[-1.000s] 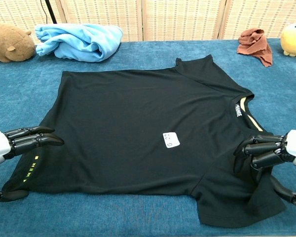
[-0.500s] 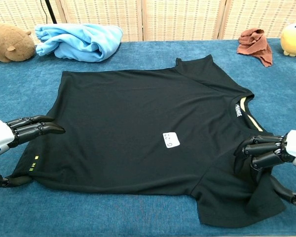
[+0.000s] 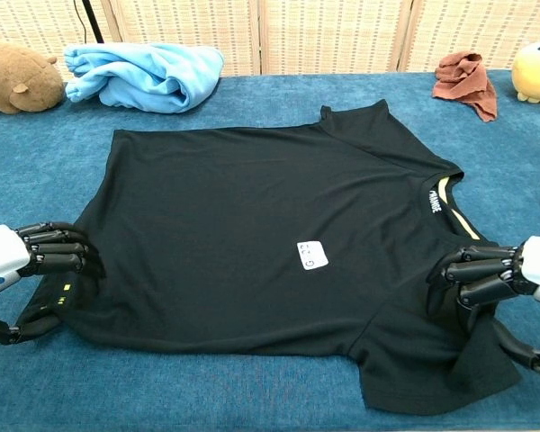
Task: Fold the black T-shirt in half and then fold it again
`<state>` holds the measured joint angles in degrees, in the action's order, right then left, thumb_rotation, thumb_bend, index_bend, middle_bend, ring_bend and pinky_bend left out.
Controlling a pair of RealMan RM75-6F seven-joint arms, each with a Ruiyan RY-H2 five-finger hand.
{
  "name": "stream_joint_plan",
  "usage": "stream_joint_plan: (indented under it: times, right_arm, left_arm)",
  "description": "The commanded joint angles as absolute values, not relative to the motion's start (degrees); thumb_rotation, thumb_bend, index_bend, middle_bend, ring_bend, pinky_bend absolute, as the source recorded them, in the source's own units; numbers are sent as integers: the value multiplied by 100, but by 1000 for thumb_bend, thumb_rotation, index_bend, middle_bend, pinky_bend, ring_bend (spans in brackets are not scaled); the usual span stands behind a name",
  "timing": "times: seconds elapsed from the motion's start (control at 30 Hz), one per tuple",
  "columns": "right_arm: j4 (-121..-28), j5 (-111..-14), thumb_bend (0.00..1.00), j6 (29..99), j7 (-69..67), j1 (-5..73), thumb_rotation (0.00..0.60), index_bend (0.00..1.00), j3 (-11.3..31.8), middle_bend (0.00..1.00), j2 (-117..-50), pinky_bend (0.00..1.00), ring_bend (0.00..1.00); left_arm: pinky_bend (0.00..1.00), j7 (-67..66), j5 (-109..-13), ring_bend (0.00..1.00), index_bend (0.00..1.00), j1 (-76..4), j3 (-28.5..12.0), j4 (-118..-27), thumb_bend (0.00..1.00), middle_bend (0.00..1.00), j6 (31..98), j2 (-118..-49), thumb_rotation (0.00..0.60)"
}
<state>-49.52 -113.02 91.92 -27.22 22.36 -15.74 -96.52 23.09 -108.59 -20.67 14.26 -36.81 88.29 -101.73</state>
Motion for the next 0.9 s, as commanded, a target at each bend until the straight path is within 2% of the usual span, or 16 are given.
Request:
stream_joint_plan:
  times: [0.03,0.2,0.6,0.9]
  right_arm:
    - [-4950,-11301,720,9187,-2719,2235,600,602,-1575,377,-9654,381,264]
    - [-4948,-11300,720,9185,-2706,2232,600,602,-1574,377,-9654,381,264]
    - [-4964,-11280,720,9162,-2749,2230,600,602,-1573,377,-9648,381,264]
    - [-5014,-11189,720,9087,-2887,2243,600,603,-1532,378,-9643,381,264]
  left_arm:
    - [407,2294,-10849,256,453,-2077,1435,-3665,453,387,8791,-10190,600]
    - [421,2259,-10843,267,468,-2091,1451,-3689,478,398,8756,-10200,600]
    - [528,2250,-10678,371,632,-2101,1295,-3804,510,535,8851,-10187,600]
    - [536,2294,-10509,385,662,-2206,1130,-3974,511,558,8764,-10080,600]
